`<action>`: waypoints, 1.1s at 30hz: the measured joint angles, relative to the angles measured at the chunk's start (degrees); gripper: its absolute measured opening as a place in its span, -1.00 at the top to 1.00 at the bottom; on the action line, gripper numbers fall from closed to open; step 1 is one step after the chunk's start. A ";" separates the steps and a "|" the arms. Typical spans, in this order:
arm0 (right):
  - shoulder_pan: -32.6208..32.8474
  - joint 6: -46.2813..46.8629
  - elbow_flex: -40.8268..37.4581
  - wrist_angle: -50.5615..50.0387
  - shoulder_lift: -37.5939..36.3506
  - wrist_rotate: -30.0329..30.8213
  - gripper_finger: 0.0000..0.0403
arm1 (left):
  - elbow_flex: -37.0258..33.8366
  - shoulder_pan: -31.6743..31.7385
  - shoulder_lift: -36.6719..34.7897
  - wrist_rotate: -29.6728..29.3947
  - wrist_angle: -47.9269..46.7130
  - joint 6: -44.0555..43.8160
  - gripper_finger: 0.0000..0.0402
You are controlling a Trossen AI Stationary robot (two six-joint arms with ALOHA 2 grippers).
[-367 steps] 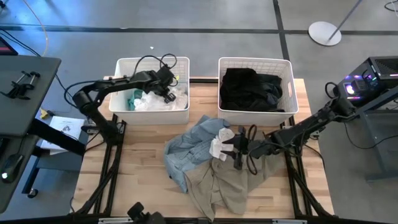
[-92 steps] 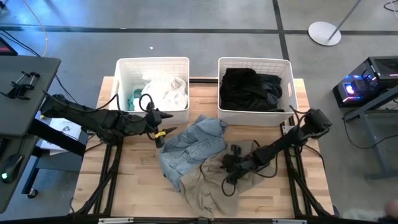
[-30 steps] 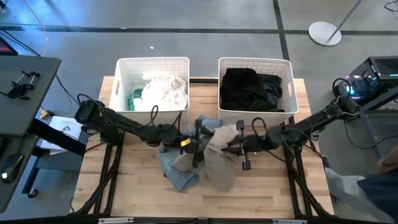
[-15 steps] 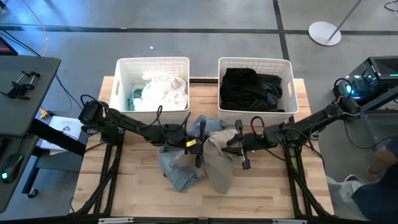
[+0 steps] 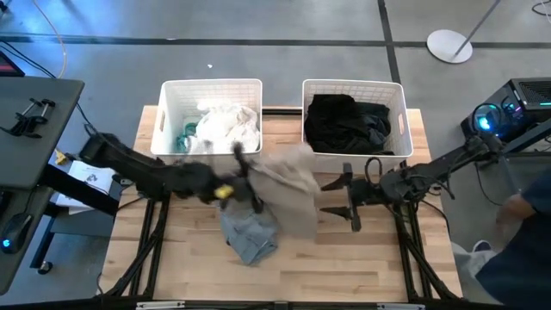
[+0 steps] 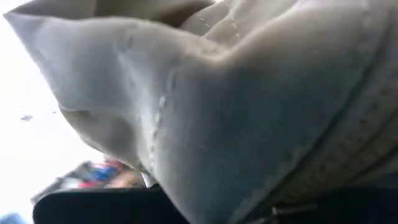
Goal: Sort clothes
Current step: Put the light brown shorts into the left white laundry bin
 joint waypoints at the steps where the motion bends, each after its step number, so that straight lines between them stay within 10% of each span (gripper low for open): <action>1: 0.71 0.95 -0.02 -1.62 0.14 1.29 -0.26 | 0.02 -0.07 -1.86 -1.46 1.94 3.99 0.86; 7: 4.11 4.15 -0.07 -4.07 3.91 8.19 -0.26 | 0.11 2.80 -10.86 -6.96 19.34 37.97 0.86; 11: 5.70 4.21 -0.07 -3.00 7.56 8.68 -0.26 | 0.13 9.99 -15.39 -10.56 22.60 44.96 0.86; 19: 6.47 8.66 -0.09 -2.50 12.73 8.79 -0.26 | -0.88 26.16 -19.00 -29.92 -9.97 14.26 0.87; 26: 7.52 10.66 -0.09 -2.52 15.25 8.81 -0.26 | -4.02 35.51 -16.05 -11.68 -57.85 -34.06 0.87; 33: 8.09 11.68 -0.11 -2.70 15.51 9.19 -0.26 | -9.58 44.07 -9.76 0.53 -68.55 -45.16 0.87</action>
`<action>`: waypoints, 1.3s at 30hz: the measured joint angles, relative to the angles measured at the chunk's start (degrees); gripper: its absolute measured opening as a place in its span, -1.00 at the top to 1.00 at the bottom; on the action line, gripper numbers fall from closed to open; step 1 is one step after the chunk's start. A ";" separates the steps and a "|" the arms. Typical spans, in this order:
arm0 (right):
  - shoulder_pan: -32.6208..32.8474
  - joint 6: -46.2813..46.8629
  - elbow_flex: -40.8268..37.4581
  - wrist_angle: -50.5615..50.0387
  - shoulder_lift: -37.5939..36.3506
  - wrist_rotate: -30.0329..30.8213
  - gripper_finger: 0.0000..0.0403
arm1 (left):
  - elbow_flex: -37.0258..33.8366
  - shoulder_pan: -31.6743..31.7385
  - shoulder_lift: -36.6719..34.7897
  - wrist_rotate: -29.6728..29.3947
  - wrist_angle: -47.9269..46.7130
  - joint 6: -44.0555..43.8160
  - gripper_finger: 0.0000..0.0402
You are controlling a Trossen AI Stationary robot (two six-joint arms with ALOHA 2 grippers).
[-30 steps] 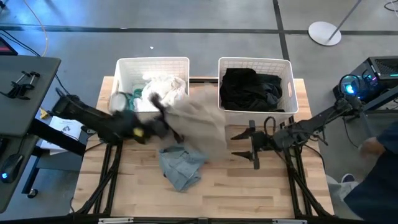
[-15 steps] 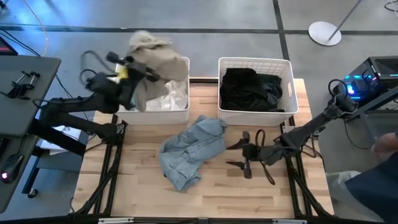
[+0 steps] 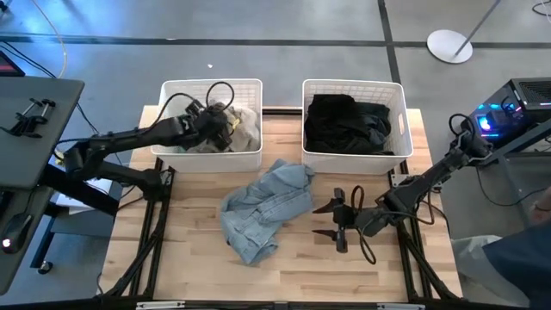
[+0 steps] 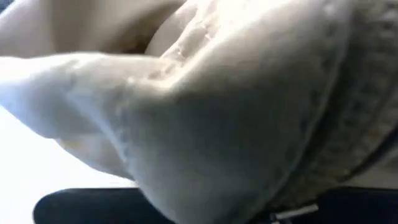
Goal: Sort clothes
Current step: Put the light brown shorts into the left white laundry bin
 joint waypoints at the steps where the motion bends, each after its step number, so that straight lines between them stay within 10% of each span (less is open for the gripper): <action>1: 0.00 0.03 0.00 0.00 0.00 0.60 -0.26 | -0.50 1.38 1.05 4.24 0.37 -0.37 0.87; 9: 0.00 0.76 0.00 0.00 0.00 3.67 -0.26 | -1.79 9.93 9.93 24.45 5.67 -3.74 0.82; 16: 0.26 2.62 0.00 -0.02 0.00 3.36 -0.26 | 1.43 16.05 10.31 33.22 3.59 -4.44 0.17; 28: 0.66 2.47 0.00 -0.02 -0.02 3.67 -0.26 | 21.17 14.40 -1.22 32.66 -10.29 -7.45 -0.19; 39: 0.66 3.98 0.00 -0.04 -0.02 3.69 -0.26 | 3.06 10.82 -1.48 31.48 10.92 -8.22 0.06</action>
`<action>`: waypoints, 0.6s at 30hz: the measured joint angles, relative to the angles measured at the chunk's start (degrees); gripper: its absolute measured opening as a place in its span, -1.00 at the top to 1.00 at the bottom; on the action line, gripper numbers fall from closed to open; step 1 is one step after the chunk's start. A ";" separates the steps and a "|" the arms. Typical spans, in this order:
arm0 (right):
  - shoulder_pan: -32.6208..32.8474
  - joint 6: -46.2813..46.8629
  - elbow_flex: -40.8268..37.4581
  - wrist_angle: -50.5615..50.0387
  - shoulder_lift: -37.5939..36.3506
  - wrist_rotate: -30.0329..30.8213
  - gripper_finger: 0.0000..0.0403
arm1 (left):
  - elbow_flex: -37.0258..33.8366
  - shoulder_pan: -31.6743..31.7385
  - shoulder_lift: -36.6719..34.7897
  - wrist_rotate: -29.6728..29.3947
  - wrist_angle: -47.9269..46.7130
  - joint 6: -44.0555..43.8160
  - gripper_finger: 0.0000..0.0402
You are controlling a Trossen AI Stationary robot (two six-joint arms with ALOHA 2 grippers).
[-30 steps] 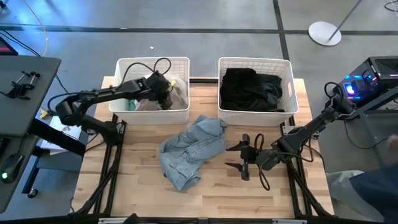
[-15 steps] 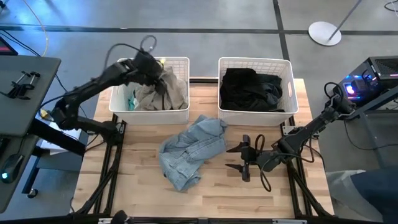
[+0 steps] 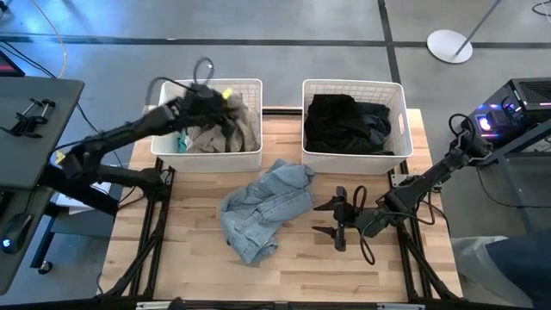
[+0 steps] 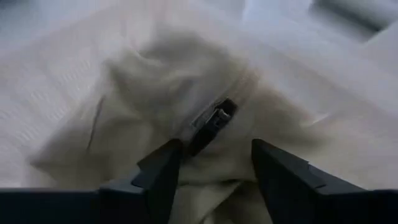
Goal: Sort clothes
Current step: Put the light brown shorts into the left white laundry bin
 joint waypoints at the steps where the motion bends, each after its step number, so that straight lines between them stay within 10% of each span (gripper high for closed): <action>1: 0.09 0.48 0.00 0.00 -0.01 0.00 -0.26 | -2.60 0.25 1.40 -0.19 2.19 -1.01 0.10; 10: 0.59 -0.04 0.00 -0.04 -0.02 0.01 -0.26 | -10.11 3.58 13.20 0.93 10.96 -2.58 0.42; 18: 0.59 0.16 0.00 -0.01 0.19 3.04 -0.26 | 1.58 2.54 4.21 3.87 1.90 -1.76 0.47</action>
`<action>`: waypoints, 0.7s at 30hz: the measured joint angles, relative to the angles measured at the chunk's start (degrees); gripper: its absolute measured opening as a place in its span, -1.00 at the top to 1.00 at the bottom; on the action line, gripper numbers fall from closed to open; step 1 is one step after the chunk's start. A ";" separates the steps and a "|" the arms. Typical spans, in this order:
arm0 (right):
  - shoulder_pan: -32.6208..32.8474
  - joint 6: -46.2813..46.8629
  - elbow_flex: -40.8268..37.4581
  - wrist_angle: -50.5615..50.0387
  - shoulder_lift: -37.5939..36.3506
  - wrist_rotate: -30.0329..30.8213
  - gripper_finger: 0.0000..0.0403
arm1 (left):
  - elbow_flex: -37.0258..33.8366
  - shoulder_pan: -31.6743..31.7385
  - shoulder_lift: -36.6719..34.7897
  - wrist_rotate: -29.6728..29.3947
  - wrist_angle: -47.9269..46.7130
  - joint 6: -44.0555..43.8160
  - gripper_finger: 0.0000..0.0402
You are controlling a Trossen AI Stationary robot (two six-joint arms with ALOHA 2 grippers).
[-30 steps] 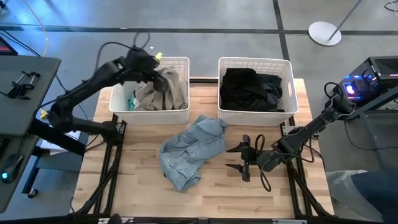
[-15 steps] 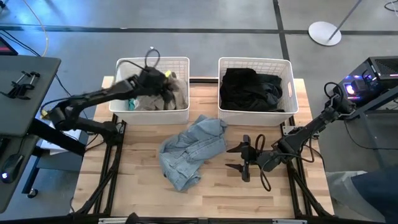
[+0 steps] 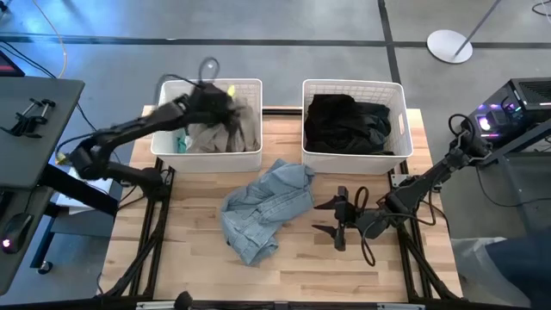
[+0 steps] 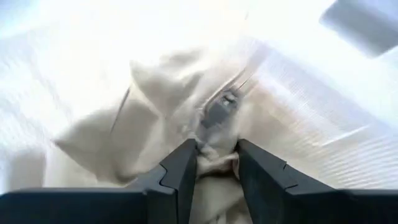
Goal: Sort clothes
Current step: Put the light brown shorts into the left white laundry bin, then put the light blue pants into the left white laundry bin
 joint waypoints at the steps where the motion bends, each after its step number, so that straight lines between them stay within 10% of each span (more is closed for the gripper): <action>1: 0.00 -0.19 0.00 0.09 0.30 -0.11 -0.26 | 1.83 -0.92 -2.11 0.23 -0.80 0.01 0.47; 14: -8.28 -29.32 1.97 41.51 25.22 -17.41 -0.27 | 7.00 -28.82 -26.14 -3.13 -1.44 0.13 0.47; 21: -17.70 -25.70 18.58 18.01 34.32 -14.93 -0.46 | -1.41 -41.82 -27.89 -19.82 -4.65 -3.45 0.48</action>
